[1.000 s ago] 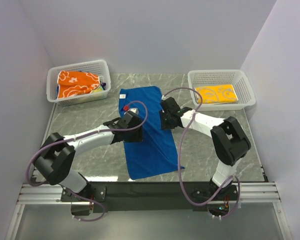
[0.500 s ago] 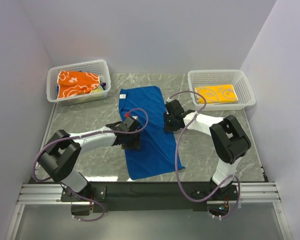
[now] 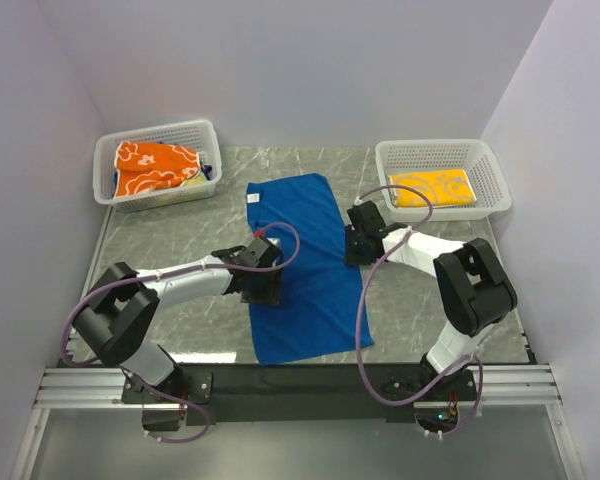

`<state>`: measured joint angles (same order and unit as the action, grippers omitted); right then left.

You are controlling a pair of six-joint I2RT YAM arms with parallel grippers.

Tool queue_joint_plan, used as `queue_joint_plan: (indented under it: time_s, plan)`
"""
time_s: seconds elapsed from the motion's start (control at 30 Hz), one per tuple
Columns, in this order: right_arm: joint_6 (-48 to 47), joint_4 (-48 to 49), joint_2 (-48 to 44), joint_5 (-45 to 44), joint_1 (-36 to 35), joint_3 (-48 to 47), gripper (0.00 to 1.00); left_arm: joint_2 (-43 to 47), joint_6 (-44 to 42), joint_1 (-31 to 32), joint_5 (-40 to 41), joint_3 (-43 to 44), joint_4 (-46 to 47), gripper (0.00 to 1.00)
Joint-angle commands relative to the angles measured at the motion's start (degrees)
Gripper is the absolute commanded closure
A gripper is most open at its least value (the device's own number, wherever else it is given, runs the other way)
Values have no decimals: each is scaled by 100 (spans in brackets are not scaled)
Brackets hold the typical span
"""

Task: Fold and stack the towels
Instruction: Flatten out the crumpled towel

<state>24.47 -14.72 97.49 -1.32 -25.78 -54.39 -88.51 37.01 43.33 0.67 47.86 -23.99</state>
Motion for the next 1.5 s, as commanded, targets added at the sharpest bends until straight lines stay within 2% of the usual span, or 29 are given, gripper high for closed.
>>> queue_joint_plan:
  time_s: [0.0,0.13,0.33,0.47,0.6,0.9,1.17,1.33,1.47]
  plan:
    - [-144,-505,-353,-456,56,87,68,211,-177,167,-251,-206,-826,43]
    - [-241,-602,-704,-308,-6,34,65,605,-46,193,-85,-242,-932,41]
    - [-618,-689,-575,-35,-129,-430,62,722,8,114,372,486,-932,31]
    - [-768,-717,-144,-26,-243,-827,61,335,-54,-184,644,1023,-740,29]
    - [-742,-769,261,44,-252,-1082,60,-261,-37,-632,715,1384,-397,32]
    - [-549,-1015,631,106,-252,-810,61,-1580,-45,-923,725,2149,-45,35]
    - [-84,-1296,69,-114,-401,305,61,-1573,130,-914,260,1403,122,39]
    - [207,-1323,-801,-79,-629,1157,61,-906,315,-686,-22,499,175,39]
    - [173,-1384,-1320,36,-788,1186,61,-370,376,-343,-224,321,-26,38]
